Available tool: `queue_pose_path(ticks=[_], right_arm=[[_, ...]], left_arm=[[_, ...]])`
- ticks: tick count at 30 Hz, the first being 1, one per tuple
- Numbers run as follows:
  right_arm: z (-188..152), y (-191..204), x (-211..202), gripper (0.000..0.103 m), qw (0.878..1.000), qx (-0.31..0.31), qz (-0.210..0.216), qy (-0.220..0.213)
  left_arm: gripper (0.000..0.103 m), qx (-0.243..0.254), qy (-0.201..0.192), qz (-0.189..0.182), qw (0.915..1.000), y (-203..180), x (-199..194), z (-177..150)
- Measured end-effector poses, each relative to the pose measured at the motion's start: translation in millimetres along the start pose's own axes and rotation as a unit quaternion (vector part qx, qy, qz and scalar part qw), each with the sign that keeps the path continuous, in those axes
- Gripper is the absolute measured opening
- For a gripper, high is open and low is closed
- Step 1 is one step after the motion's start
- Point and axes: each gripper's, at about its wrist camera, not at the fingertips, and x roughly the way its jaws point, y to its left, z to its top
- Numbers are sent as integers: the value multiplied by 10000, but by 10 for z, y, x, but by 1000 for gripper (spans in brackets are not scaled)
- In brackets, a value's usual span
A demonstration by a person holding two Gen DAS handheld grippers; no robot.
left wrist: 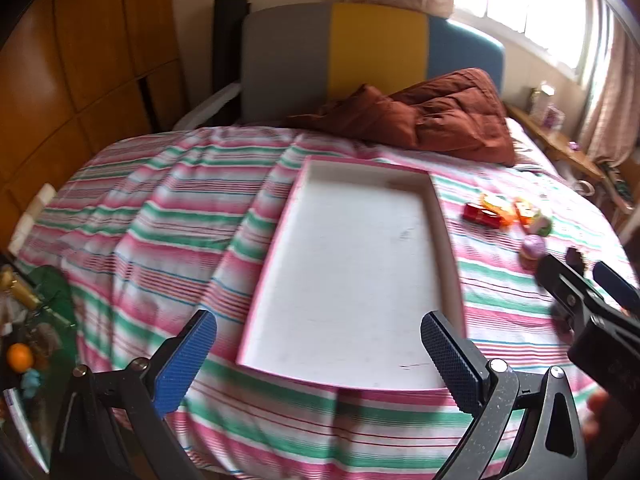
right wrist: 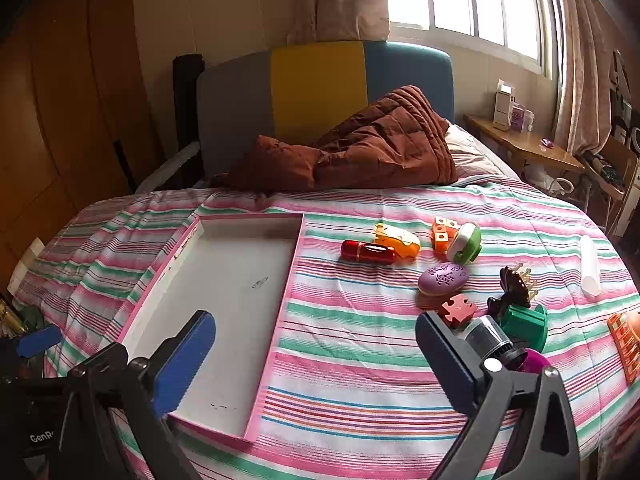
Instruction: Organize rigid objects
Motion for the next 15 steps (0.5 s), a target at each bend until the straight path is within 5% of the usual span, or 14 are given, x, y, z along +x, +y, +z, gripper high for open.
queue_pose_path(ticks=[6, 9, 15], right_arm=[[-44, -215, 50, 103, 9994, 90, 285, 153], [-118, -393, 49, 103, 9991, 238, 239, 265], [-323, -917, -24, 99, 9971, 584, -292, 388]], left_arm=[[103, 120, 51, -735, 9972, -169, -8, -93], [103, 346, 433, -762, 9956, -345, 64, -106], [103, 766, 359, -857, 9927, -631, 24, -181]])
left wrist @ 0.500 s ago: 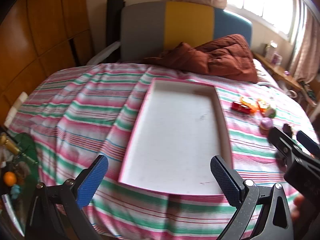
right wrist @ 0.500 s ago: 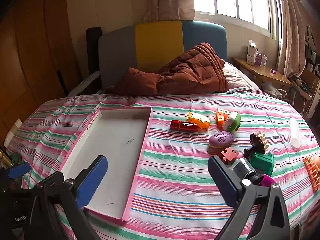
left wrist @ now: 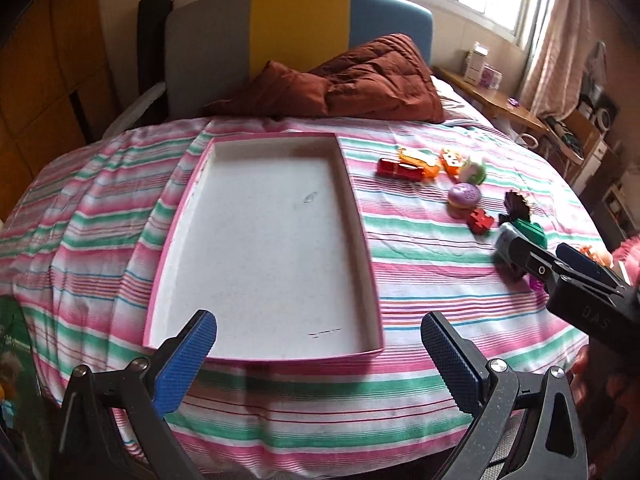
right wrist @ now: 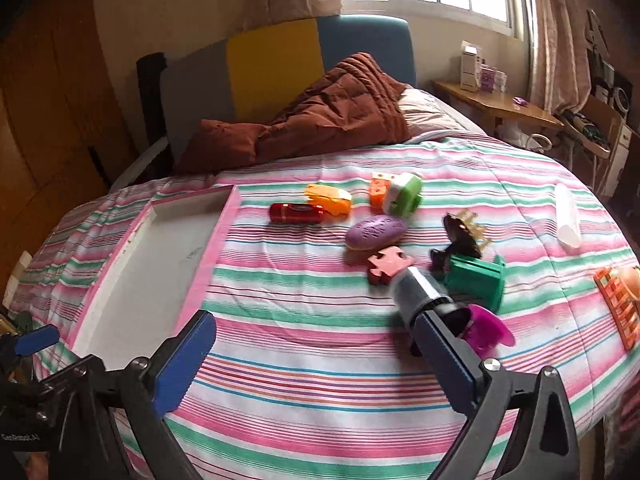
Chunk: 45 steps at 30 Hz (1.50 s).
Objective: Organize rigid objects
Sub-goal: 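Move the left tool toward the clear cup with black base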
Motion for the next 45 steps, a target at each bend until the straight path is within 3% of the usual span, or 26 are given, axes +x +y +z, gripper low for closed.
queue_pose_path(ticks=[5, 11, 18, 22, 28, 34, 36, 41, 45], right_arm=[[-143, -587, -31, 84, 9973, 619, -393, 94], [-379, -1091, 75, 59, 9898, 1312, -347, 438], [-424, -1135, 383, 41, 9873, 1431, -230, 653], [-390, -1169, 477, 20, 9870, 1446, -115, 688], [-185, -1243, 359, 19, 9895, 1392, -39, 377], [-38, -1405, 363, 23, 9861, 1635, 87, 267], [-44, -1370, 303, 27, 9875, 1549, 238, 191], [-28, -1122, 309, 27, 9944, 995, 330, 126], [87, -1020, 408, 28, 9952, 910, 365, -18]], left_arm=[[103, 114, -72, -276, 9995, -142, -28, 20], [103, 249, -106, -304, 9992, -266, 4, 18], [103, 128, -157, -552, 9983, -332, 18, 59], [103, 77, -142, -576, 9982, -329, 17, 79], [103, -142, -62, -669, 9976, -309, 79, 107], [103, -365, 70, -1066, 9936, -353, 136, 157], [103, -442, 84, -1134, 9925, -368, 156, 187], [103, -360, 176, -1069, 9935, -471, 247, 236], [103, -339, 235, -1116, 9929, -512, 248, 230]])
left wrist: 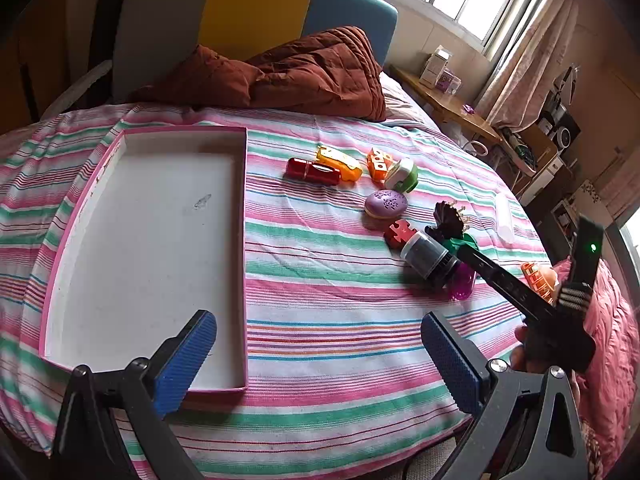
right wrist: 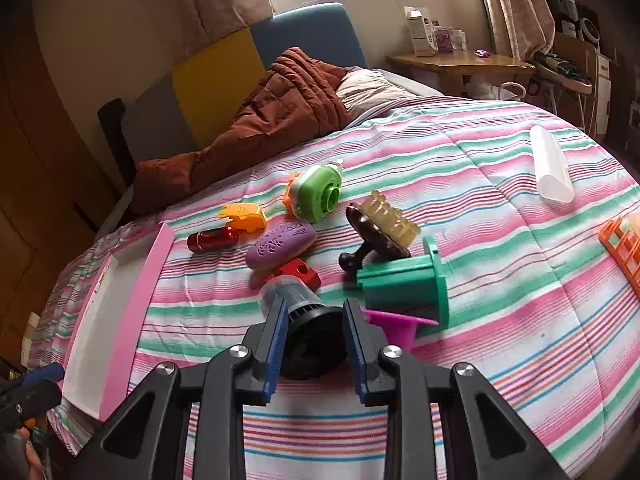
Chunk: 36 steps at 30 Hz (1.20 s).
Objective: Organize rigid objects
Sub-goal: 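Move the left tool toward the clear cup with black base, then close the left tool on the clear black-based cup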
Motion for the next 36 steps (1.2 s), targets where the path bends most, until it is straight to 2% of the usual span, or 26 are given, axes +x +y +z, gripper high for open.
queue_pose_path(ticks=[2, 5, 8, 11, 13, 16, 21, 27, 33, 36], right_arm=[[-3, 57, 52, 28, 9994, -193, -273, 88], [-101, 45, -33, 28, 9993, -245, -257, 65], [-252, -43, -184, 28, 9991, -58, -426, 69], [-395, -237, -257, 29, 9970, 381, -621, 257], [-477, -371, -224, 29, 9953, 628, -558, 483], [-542, -461, -183, 29, 9939, 710, -574, 615], [-536, -433, -190, 33, 9952, 637, -421, 609], [-436, -513, -311, 38, 9952, 792, -380, 437], [-347, -773, -495, 38, 9920, 1061, -666, 155], [-329, -850, -524, 38, 9902, 1201, -701, 125]], left_arm=[[103, 37, -15, 70, 10000, -1, -11, -4], [103, 17, -51, 109, 9999, 32, -31, 4], [103, -33, -63, 88, 9999, 44, -2, 20], [103, 37, 9, -112, 9999, -18, 71, 28], [103, 2, 44, -200, 9998, -97, 130, 29], [103, 95, 112, -440, 9989, -247, 236, 38], [103, 597, 140, -686, 9958, -592, 401, 16], [103, 1523, 105, -962, 9836, -1021, 548, -153], [103, 1815, 191, -1058, 9775, -1204, 622, -371], [103, 1799, 435, -1104, 9765, -1319, 719, -447]])
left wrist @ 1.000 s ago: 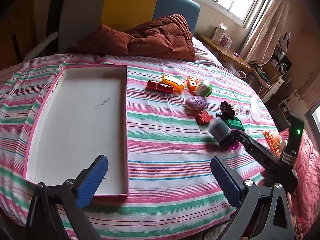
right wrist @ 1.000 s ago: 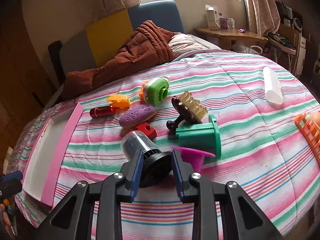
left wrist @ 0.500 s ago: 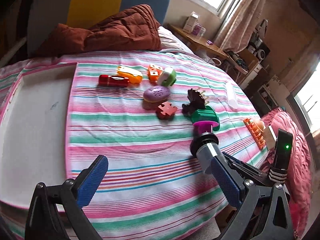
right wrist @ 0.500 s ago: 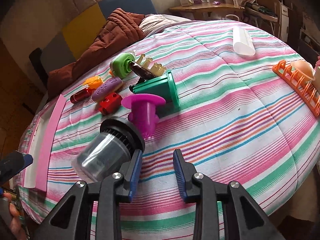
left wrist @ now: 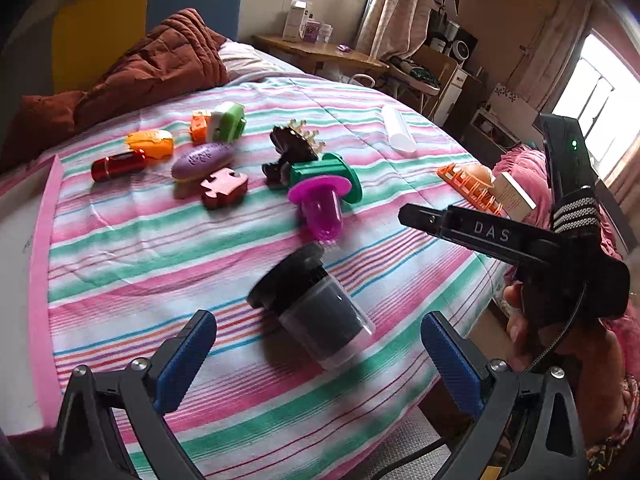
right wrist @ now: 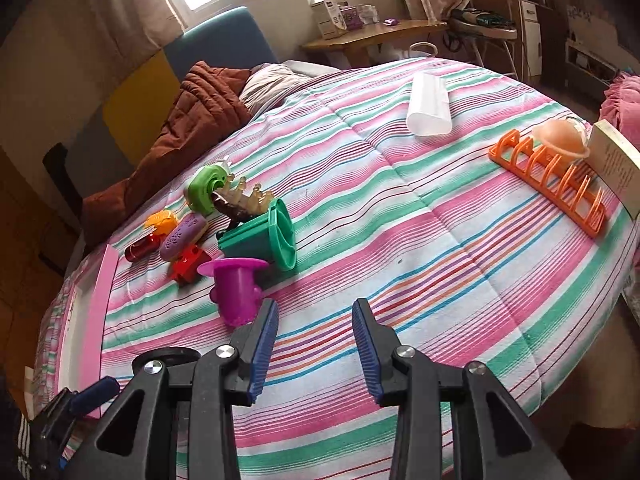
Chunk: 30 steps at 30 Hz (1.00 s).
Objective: Organize rigid objects
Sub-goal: 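Close the left tool on the clear black-based cup, then lift the cup with the left tool while the right tool reaches the magenta toy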
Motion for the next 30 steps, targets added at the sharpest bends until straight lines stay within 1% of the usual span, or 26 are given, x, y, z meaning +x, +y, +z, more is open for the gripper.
queue_pose_path(ticks=[2, 4, 5, 6, 7, 8, 9, 10, 12, 16, 19, 21, 25, 28, 30], right_arm=[[2, -2, 0, 38, 10000, -15, 19, 1], [-9, -1, 4, 38, 10000, -55, -66, 6], [-14, -6, 11, 38, 9999, -56, -95, 14], [-20, -22, 19, 38, 9999, -25, -107, 31], [-24, -44, 23, 38, 10000, 38, -66, 50], [-28, -57, 26, 38, 9999, 94, 21, 66], [-33, -51, 28, 38, 9999, 104, 82, 75], [-38, -29, 29, 38, 9999, 57, 101, 76], [-50, 44, 29, 38, 9999, -121, 92, 63], [-100, 193, 64, 38, 9987, -419, 257, 92], [-151, 283, 138, 38, 9976, -571, 339, 198], [-187, 315, 168, 38, 9969, -669, 320, 255], [-202, 339, 190, 38, 9966, -725, 261, 279], [-191, 364, 207, 38, 9964, -745, 278, 290], [-188, 402, 226, 38, 9961, -787, 259, 301]], left_arm=[[103, 19, 128, 162, 9998, -69, 130, 13], [102, 30, 241, 257, 9994, -88, 271, 33], [93, -32, 286, 282, 9992, -67, 323, 47], [76, -110, 318, 299, 9990, -31, 357, 51], [70, -172, 387, 282, 9987, 10, 384, 53], [56, -224, 446, 296, 9983, 47, 406, 51], [50, -240, 430, 323, 9983, 85, 395, 43], [50, -232, 419, 326, 9983, 110, 371, 40], [44, -217, 442, 350, 9982, 174, 317, 28], [43, -339, 329, 483, 9977, 379, 218, 4], [43, -536, 206, 440, 9974, 541, 161, 8], [43, -634, 107, 424, 9970, 616, 94, 19], [43, -603, -46, 488, 9970, 674, -70, 44], [43, -504, -144, 637, 9966, 685, -137, 70], [42, -586, -207, 684, 9957, 748, -177, 84]])
